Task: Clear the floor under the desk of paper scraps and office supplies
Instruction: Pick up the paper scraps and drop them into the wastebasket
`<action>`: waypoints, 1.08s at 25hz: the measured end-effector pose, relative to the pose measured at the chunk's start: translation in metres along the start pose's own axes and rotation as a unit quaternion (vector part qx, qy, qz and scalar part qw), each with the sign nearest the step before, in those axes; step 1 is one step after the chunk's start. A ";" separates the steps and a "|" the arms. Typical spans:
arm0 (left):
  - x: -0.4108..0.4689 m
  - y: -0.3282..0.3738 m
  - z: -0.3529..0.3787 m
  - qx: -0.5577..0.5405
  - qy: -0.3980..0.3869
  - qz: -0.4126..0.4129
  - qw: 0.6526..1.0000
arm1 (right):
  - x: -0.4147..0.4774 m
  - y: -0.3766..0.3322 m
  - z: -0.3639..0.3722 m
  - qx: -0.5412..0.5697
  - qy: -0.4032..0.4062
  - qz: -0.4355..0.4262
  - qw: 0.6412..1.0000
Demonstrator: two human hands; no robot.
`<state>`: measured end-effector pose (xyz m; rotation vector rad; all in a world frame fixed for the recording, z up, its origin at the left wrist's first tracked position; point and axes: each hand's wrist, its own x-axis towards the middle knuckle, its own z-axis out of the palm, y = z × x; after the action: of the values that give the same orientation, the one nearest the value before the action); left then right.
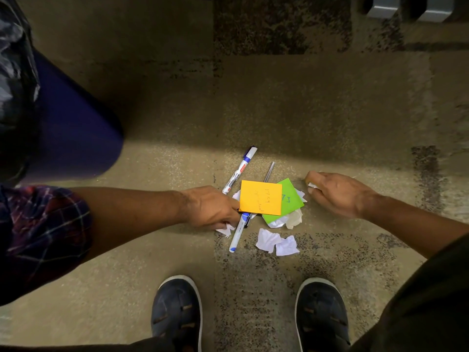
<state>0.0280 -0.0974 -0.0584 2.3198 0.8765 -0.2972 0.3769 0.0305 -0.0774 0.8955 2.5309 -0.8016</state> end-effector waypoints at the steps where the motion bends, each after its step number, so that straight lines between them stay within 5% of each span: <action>1: 0.002 0.000 -0.003 0.005 0.001 0.000 1.000 | -0.002 0.001 -0.003 0.031 0.019 0.001 0.999; 6: 0.013 0.012 -0.020 -0.025 0.008 -0.038 0.999 | -0.018 -0.011 -0.007 0.024 0.120 -0.028 0.992; 13: 0.051 0.063 0.000 -0.027 0.000 -0.052 0.998 | -0.026 -0.037 0.017 -0.114 0.010 -0.209 0.971; 19: 0.078 0.090 0.030 0.057 -0.033 -0.095 0.993 | -0.020 -0.036 0.022 -0.148 0.030 -0.221 0.963; 23: 0.082 0.088 0.023 0.025 -0.029 -0.107 0.994 | -0.021 -0.041 0.014 -0.057 0.053 -0.182 0.980; 27: 0.077 0.073 -0.004 -0.170 0.008 -0.127 0.977 | -0.020 -0.046 -0.006 0.162 0.072 -0.067 0.982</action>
<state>0.1342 -0.0968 -0.0516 1.9006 1.1388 -0.2142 0.3611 -0.0054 -0.0449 0.9145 2.6546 -1.2614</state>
